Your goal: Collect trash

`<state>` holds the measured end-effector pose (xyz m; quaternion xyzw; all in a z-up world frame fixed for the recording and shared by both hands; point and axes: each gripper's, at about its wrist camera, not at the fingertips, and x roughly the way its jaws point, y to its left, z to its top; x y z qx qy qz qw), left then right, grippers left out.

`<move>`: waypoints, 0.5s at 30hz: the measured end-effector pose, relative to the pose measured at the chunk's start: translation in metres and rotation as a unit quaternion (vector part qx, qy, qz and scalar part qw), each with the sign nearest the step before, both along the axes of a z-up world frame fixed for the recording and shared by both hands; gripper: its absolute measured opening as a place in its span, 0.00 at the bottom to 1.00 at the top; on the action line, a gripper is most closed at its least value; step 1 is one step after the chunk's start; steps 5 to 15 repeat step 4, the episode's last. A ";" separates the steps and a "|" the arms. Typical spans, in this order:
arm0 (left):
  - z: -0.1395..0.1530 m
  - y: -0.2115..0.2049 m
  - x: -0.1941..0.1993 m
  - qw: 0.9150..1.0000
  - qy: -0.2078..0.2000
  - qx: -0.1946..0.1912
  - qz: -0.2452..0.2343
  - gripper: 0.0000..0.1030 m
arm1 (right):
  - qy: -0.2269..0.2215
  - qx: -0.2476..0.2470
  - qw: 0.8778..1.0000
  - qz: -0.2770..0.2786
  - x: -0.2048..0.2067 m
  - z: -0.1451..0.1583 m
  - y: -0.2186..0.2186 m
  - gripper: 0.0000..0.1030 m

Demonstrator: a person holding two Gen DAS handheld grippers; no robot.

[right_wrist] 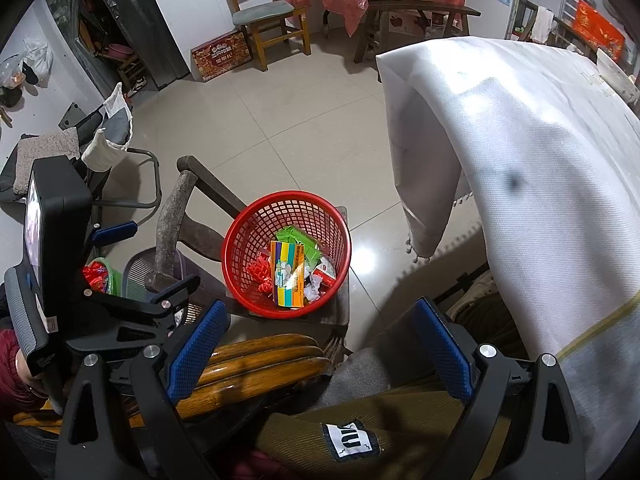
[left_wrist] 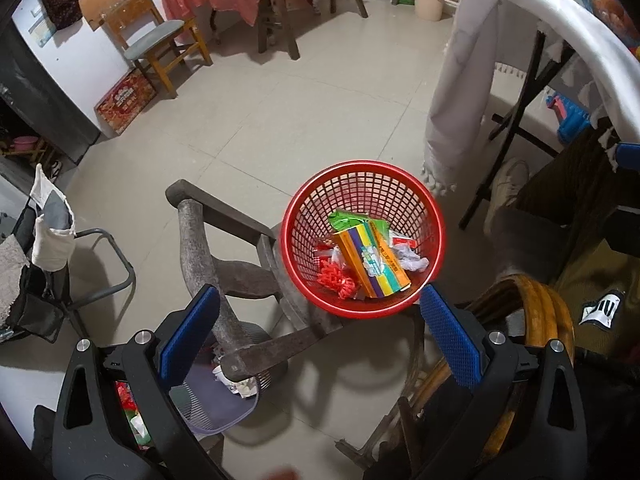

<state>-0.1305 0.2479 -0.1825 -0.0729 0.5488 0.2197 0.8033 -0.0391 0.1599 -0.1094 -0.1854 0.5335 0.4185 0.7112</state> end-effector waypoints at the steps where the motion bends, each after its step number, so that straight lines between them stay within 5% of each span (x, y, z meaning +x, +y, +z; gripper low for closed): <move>1: 0.000 0.000 0.000 1.000 -0.001 -0.002 0.001 0.94 | 0.000 0.000 1.000 0.000 0.000 0.000 0.000 0.90; 15: 0.002 0.001 -0.001 1.000 -0.002 -0.002 0.004 0.94 | 0.000 0.000 1.000 0.001 0.000 0.000 0.000 0.90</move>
